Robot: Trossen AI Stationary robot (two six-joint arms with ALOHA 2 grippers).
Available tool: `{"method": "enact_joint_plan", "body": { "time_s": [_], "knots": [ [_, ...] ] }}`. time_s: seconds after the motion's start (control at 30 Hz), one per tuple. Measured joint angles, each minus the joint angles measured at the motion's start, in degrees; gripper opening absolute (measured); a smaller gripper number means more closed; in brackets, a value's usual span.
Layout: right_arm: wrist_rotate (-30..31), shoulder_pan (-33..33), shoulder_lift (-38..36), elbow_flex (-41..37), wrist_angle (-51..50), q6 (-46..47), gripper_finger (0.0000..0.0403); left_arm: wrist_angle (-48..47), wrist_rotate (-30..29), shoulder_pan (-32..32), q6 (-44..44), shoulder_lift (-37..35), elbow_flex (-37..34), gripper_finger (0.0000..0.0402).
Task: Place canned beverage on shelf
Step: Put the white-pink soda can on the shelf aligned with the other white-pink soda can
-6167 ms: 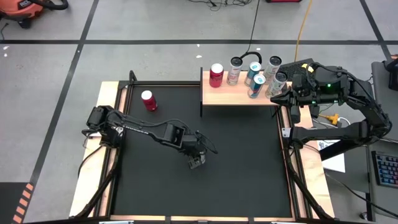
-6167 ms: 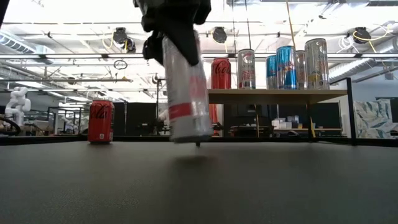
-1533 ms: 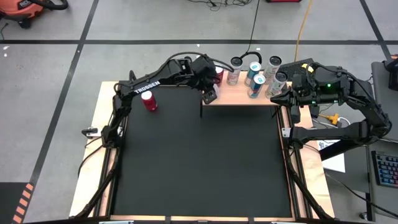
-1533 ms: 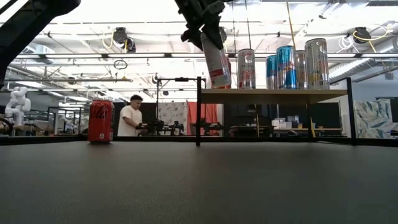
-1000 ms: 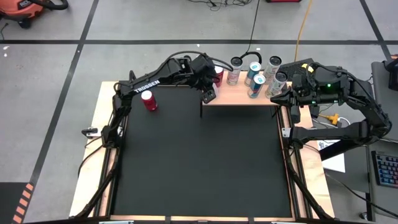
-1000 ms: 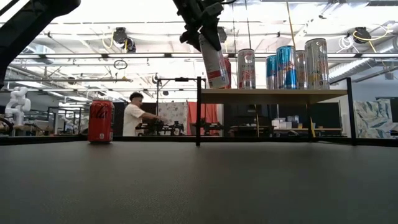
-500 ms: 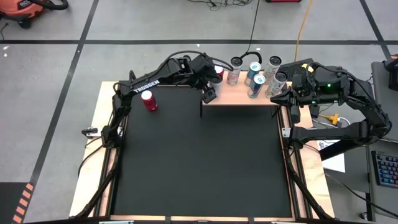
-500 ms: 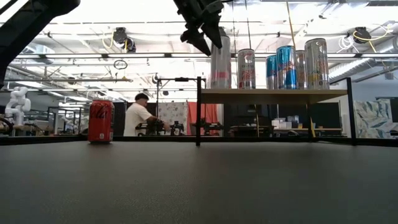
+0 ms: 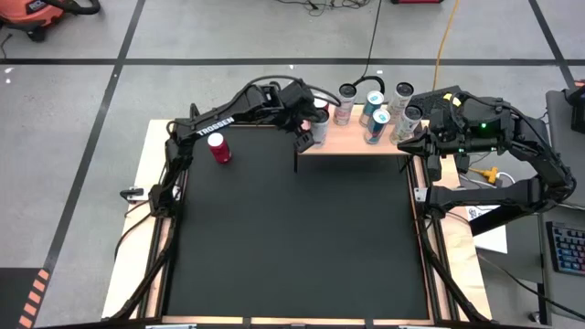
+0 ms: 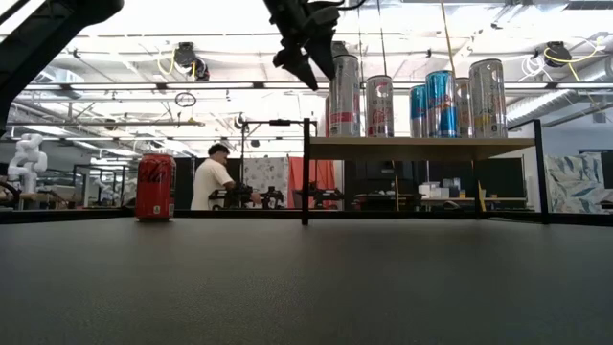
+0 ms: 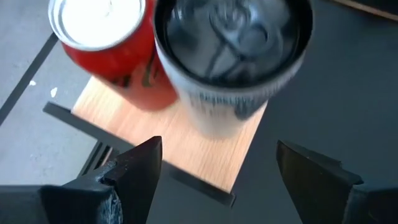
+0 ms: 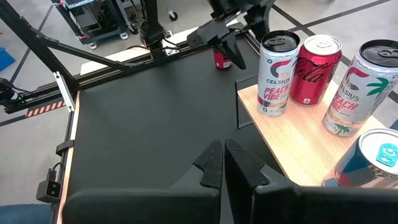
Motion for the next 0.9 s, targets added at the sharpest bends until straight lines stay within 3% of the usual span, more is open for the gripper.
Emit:
{"method": "enact_joint_plan", "body": {
  "time_s": [0.9],
  "knots": [
    [0.0, 0.0, 0.4, 0.0, 2.5, -0.4, 0.0, -14.6, 0.4, -3.8, 0.6, -1.9, 0.0, 0.0311]
  ]
}}
